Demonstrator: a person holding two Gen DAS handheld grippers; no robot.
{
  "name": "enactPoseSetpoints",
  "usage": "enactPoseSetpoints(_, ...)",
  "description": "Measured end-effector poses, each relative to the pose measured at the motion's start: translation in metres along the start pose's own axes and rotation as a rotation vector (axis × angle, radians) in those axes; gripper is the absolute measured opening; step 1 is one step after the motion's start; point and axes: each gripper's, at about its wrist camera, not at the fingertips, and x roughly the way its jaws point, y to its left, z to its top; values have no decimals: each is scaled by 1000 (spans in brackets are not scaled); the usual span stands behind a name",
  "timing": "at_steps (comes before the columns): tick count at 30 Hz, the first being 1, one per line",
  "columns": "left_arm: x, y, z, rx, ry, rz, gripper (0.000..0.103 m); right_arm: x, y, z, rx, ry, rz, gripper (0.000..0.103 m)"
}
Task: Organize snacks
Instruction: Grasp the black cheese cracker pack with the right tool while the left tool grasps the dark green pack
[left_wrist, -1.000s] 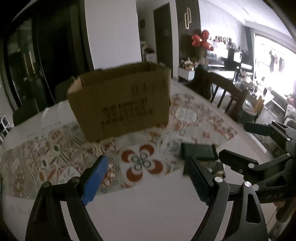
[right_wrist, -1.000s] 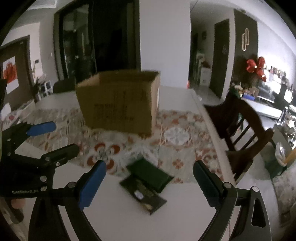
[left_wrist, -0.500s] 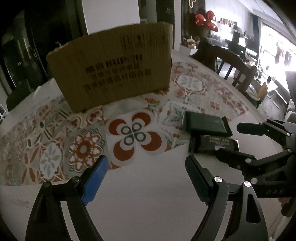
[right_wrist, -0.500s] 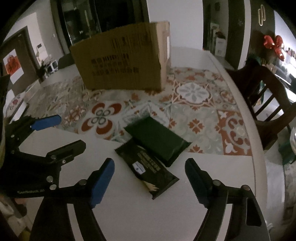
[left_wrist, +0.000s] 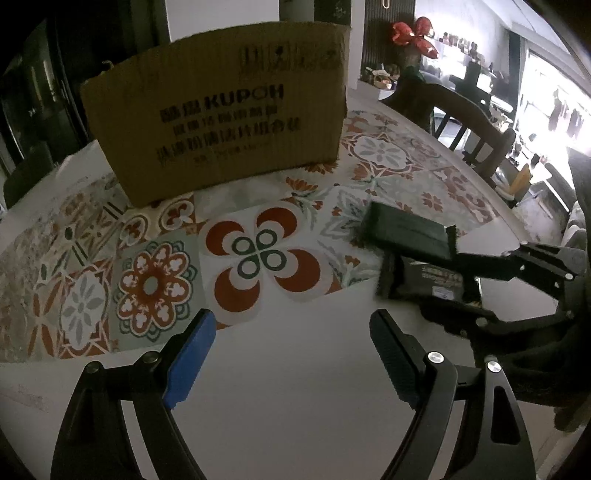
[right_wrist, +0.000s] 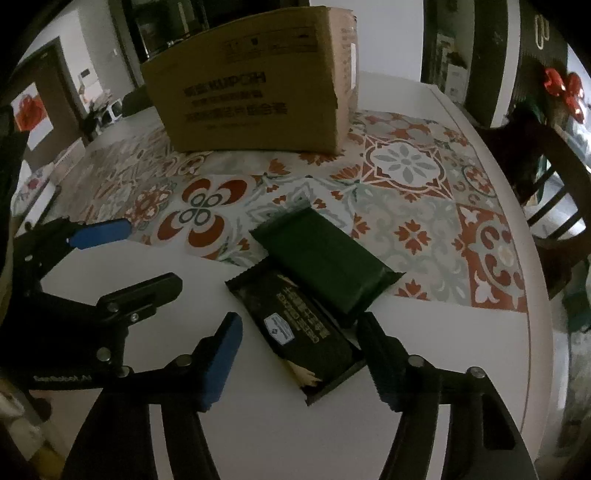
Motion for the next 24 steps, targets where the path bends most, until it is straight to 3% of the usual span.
enactPoseSetpoints(2, 0, -1, 0, 3, -1, 1, 85, 0, 3, -1, -19, -7, -1, 44)
enactPoseSetpoints(5, -2, -3, -1, 15, -9, -5, 85, -2, 7, -3, -27, -9, 10, 37)
enactPoseSetpoints(10, -8, -9, 1, 33, -25, -21, 85, -12, 3, -11, 38, -31, 10, 36)
enactPoseSetpoints(16, -21, -20, 9, 64, -69, -51, 86, -40, -3, -18, 104, -122, -61, 35)
enactPoseSetpoints(22, -19, -31, 24, 150, -81, -178, 86, -61, -23, -21, 216, -191, -190, 35)
enactPoseSetpoints(24, -15, -37, 28, 203, -82, -241, 91, -67, -27, -21, 253, -216, -236, 35)
